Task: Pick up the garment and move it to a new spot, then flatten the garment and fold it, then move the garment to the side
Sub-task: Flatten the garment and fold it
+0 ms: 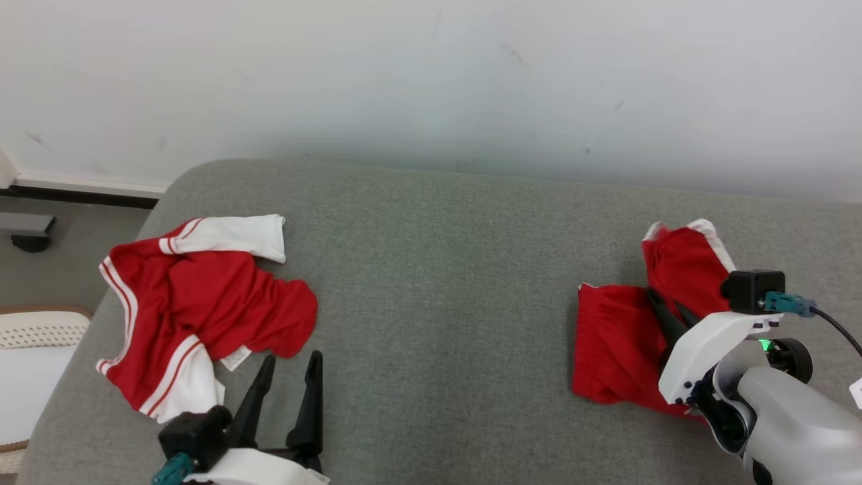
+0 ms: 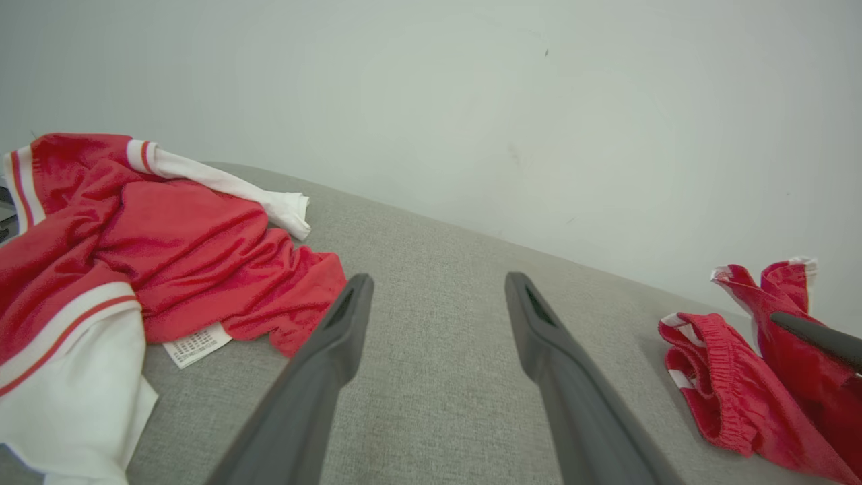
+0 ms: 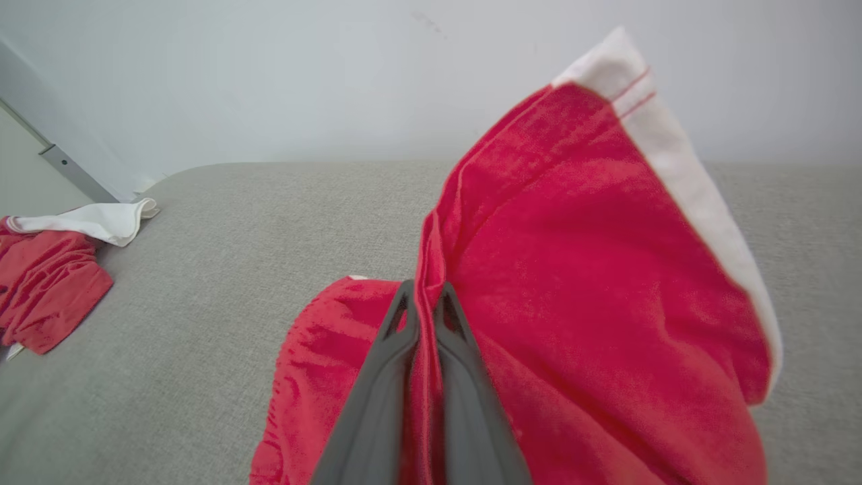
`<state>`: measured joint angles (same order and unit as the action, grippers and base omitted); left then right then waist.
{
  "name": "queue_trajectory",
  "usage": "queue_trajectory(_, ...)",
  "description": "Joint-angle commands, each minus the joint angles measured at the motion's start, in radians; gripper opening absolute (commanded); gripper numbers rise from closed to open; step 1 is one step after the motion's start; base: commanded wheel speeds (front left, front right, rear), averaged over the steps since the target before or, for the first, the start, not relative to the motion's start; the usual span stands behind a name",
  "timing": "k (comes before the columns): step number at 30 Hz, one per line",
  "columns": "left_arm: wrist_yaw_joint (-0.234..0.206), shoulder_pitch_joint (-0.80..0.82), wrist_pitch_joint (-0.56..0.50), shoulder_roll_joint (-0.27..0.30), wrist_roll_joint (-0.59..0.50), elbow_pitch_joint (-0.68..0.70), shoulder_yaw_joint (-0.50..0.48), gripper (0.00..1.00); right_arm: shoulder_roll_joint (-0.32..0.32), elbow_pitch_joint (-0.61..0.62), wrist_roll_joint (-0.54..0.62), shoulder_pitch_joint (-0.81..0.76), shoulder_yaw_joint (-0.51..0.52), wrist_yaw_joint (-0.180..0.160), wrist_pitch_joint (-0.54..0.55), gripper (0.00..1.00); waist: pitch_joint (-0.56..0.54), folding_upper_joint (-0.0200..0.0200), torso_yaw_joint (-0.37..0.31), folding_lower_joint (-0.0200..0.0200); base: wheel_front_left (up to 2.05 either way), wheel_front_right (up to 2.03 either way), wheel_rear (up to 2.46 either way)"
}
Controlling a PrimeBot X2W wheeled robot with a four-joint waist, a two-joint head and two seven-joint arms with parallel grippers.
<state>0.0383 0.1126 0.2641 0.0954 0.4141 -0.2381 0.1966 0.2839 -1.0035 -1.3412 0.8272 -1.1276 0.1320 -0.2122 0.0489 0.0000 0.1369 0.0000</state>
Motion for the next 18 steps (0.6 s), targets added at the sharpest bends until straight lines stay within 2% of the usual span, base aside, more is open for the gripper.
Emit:
queue_trajectory(1, 0.004, -0.010, 0.000, -0.003, -0.012, -0.004, -0.006, 1.00, -0.002, -0.003, 0.014, -0.009, -0.009, -0.003, 0.007, 0.00, -0.003, 0.0000, 0.013, 0.0000, 0.00, 0.00, 0.00)
queue_trajectory(8, 0.015, -0.008, 0.000, -0.017, -0.023, -0.013, -0.021, 1.00, -0.045, 0.001, 0.036, 0.001, -0.045, -0.003, 0.049, 0.00, -0.005, 0.0000, 0.033, 0.0000, 0.00, 0.00, 0.00)
queue_trajectory(13, 0.021, -0.016, 0.000, -0.024, -0.031, -0.018, -0.039, 1.00, -0.075, -0.004, 0.044, 0.001, -0.054, -0.003, 0.056, 0.00, -0.002, 0.0000, 0.023, 0.0000, 0.00, 0.00, 0.00)
queue_trajectory(15, 0.023, -0.013, 0.000, -0.027, -0.033, -0.020, -0.042, 1.00, -0.090, -0.016, 0.054, 0.000, -0.062, -0.003, 0.055, 0.25, -0.001, 0.0000, 0.018, 0.0000, 0.00, 0.00, 0.00)
queue_trajectory(16, 0.024, -0.010, 0.000, -0.027, -0.034, -0.022, -0.044, 1.00, -0.100, -0.020, 0.058, -0.002, -0.066, -0.003, 0.054, 0.41, 0.000, 0.0000, 0.015, 0.0000, 0.00, 0.00, 0.00)
queue_trajectory(17, 0.026, -0.007, 0.000, -0.028, -0.035, -0.023, -0.047, 1.00, -0.110, -0.018, 0.057, -0.004, -0.065, -0.003, 0.046, 1.00, 0.000, 0.0000, 0.012, 0.0000, 0.00, 0.00, 0.00)
queue_trajectory(18, 0.027, -0.004, 0.000, -0.029, -0.037, -0.024, -0.049, 1.00, -0.118, -0.017, 0.053, -0.009, -0.063, -0.003, 0.043, 1.00, 0.000, 0.0000, 0.008, 0.0000, 0.00, 0.00, 0.00)
